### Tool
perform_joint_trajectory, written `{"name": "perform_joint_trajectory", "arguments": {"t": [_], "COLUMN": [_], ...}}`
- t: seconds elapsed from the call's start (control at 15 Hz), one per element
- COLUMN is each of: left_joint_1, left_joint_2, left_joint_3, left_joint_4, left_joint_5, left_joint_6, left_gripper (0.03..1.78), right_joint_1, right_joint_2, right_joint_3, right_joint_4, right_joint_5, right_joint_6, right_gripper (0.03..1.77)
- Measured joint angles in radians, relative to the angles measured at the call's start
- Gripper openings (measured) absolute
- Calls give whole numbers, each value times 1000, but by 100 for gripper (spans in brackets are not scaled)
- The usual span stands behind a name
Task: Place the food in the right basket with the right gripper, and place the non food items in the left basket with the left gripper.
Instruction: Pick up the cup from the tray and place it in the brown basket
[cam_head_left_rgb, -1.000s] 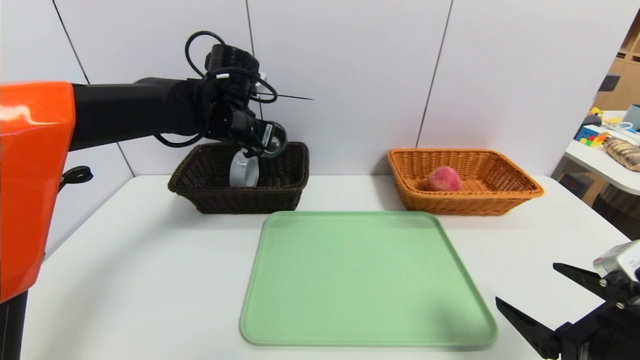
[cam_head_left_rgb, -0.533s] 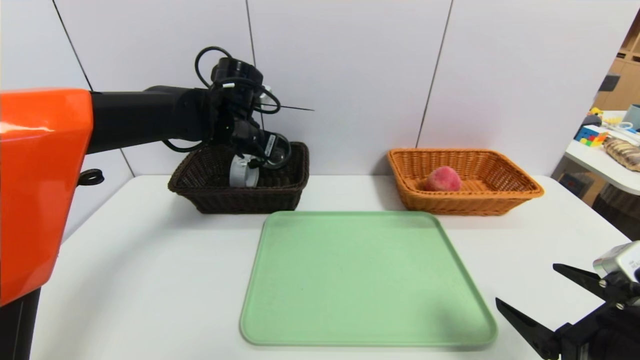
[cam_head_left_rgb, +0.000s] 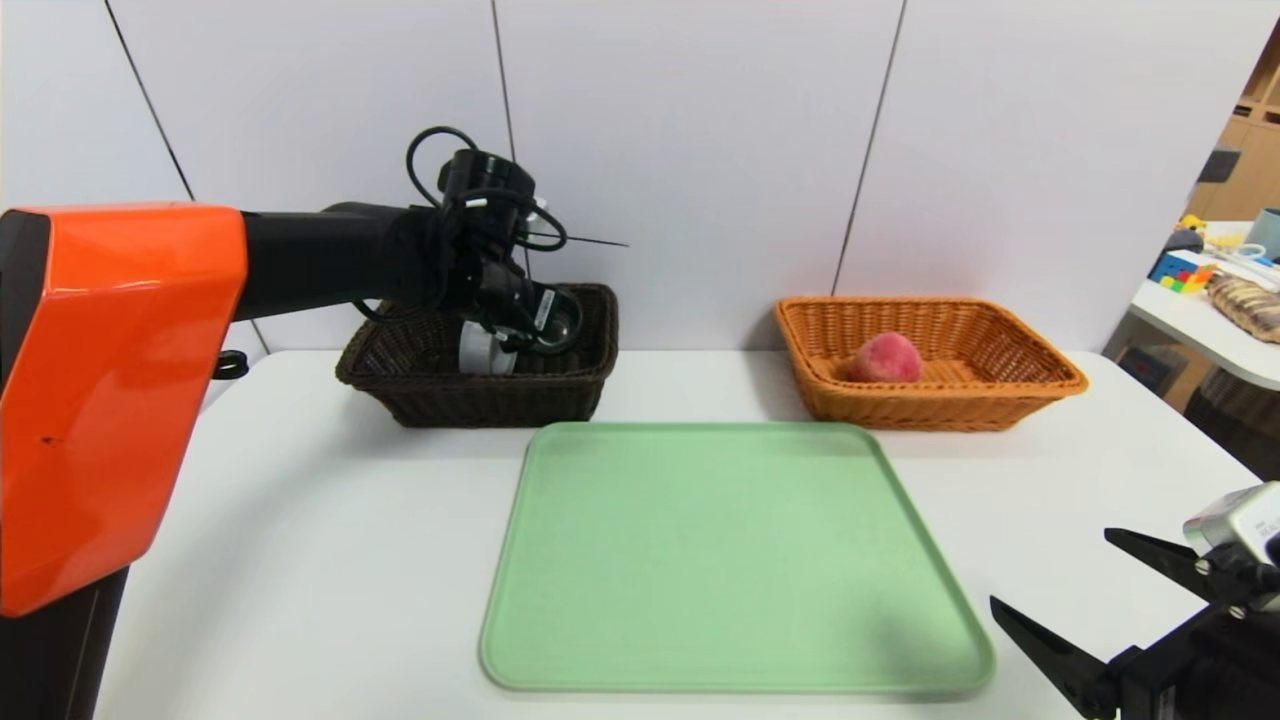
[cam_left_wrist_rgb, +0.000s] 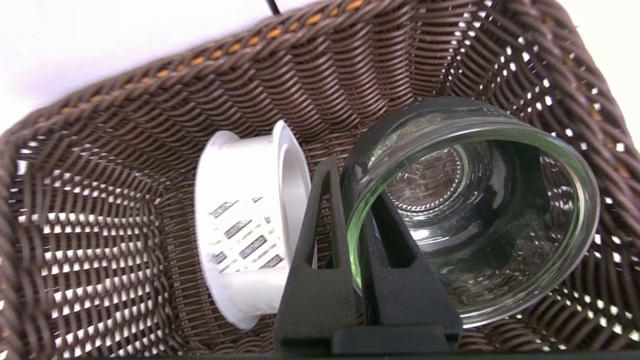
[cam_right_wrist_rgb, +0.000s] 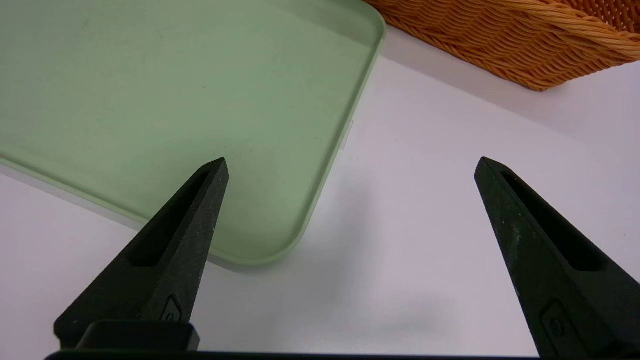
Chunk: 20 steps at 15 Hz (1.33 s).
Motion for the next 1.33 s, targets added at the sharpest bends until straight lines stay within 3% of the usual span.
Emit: {"name": "perform_joint_trajectory", "arguments": {"t": [0.67,1.07,1.33], "left_joint_1": [1,1,0], "left_joint_2": [27,27,12], "left_joint_3": [8,9,13], "left_joint_4": [-23,-47,-49], "left_joint_5": [5,10,10], "left_joint_6": [-20,-43,-46], "left_gripper": [12,92,124], "right_joint_1": [0,0,0], "right_joint_2": [7,11,10], "right_joint_3": [-2,-3,-1], "right_joint_4": [-1,-2,-1], "right_joint_5": [1,1,0], "right_joint_6": [1,2,0], "right_gripper": [170,170,170]}}
